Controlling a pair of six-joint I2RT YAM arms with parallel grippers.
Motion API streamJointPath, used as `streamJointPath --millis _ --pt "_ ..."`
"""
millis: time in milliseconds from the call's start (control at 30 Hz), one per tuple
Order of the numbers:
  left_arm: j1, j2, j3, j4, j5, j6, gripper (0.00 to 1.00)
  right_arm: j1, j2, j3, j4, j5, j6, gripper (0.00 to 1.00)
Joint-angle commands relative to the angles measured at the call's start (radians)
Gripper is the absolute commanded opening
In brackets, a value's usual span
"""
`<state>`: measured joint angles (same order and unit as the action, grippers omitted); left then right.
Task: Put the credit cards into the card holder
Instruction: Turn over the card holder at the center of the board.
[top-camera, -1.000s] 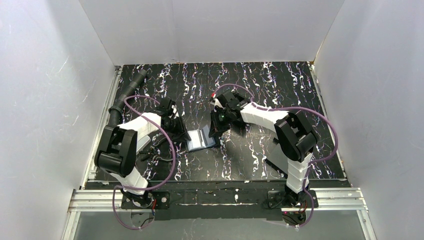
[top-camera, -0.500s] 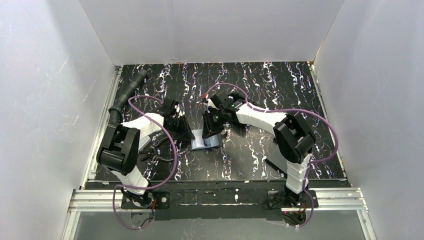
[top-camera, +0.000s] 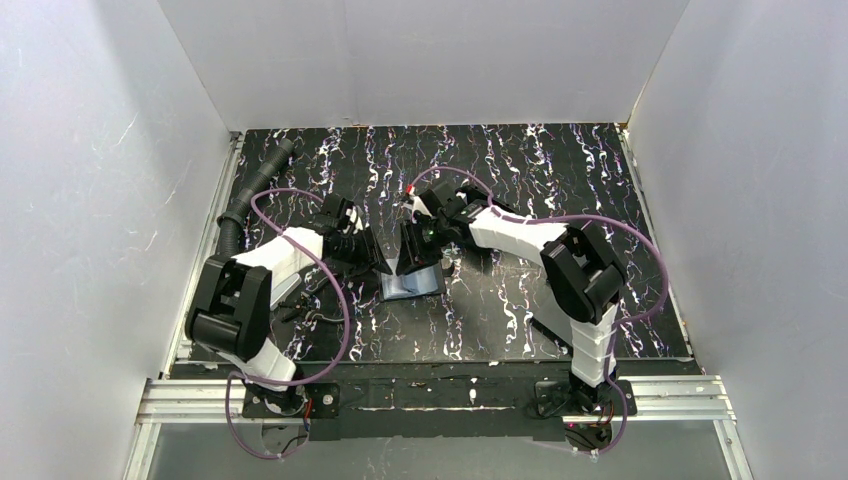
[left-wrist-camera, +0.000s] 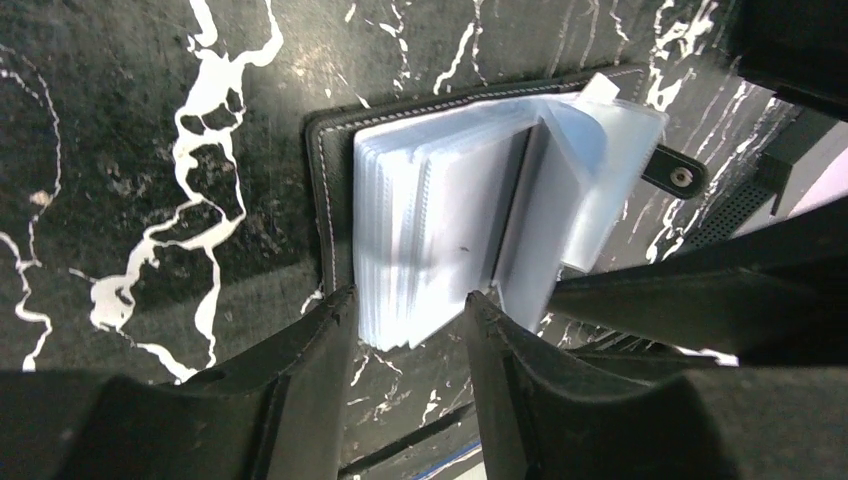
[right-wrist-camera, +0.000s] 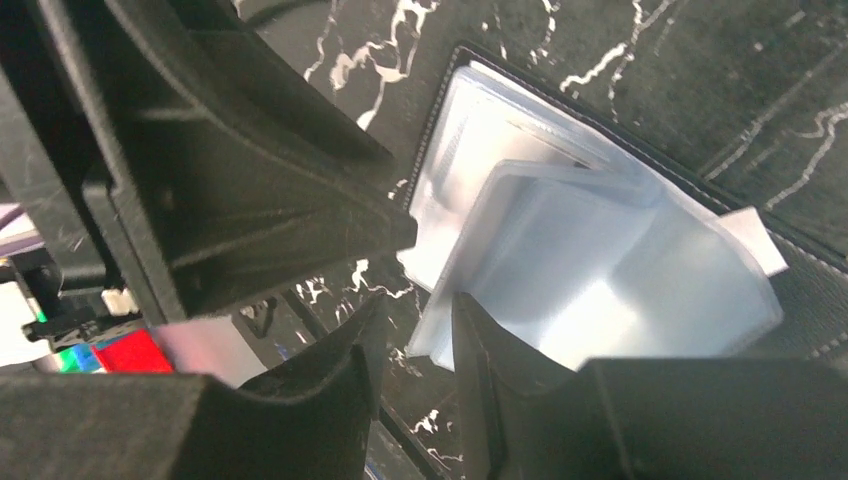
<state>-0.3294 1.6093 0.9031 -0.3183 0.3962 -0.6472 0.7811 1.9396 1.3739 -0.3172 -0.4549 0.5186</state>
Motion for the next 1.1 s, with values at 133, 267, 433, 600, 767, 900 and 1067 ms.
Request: streamJointPath --millis 133,267,433,600,767,900,1067 --pt "0.013 -0.116 0.010 -0.077 -0.007 0.019 0.43 -0.001 0.036 -0.013 0.124 -0.049 0.057 0.44" --pt "0.021 -0.125 0.009 -0.082 -0.013 0.017 0.43 -0.004 0.037 -0.029 0.139 -0.041 0.065 0.46" --pt "0.024 -0.130 0.009 -0.084 -0.011 0.018 0.36 -0.017 0.028 -0.075 0.157 -0.023 0.083 0.35" --pt "0.025 -0.108 0.020 -0.066 0.051 0.009 0.38 -0.020 0.029 -0.102 0.177 -0.030 0.092 0.21" --pt "0.016 -0.097 0.029 0.009 0.156 -0.025 0.38 -0.020 0.034 -0.107 0.180 -0.021 0.093 0.07" --pt "-0.008 -0.051 0.030 0.090 0.221 -0.079 0.34 -0.020 0.027 -0.102 0.154 0.006 0.076 0.05" --pt "-0.016 0.045 0.036 0.126 0.208 -0.087 0.28 -0.020 0.003 -0.096 0.113 0.050 0.051 0.05"
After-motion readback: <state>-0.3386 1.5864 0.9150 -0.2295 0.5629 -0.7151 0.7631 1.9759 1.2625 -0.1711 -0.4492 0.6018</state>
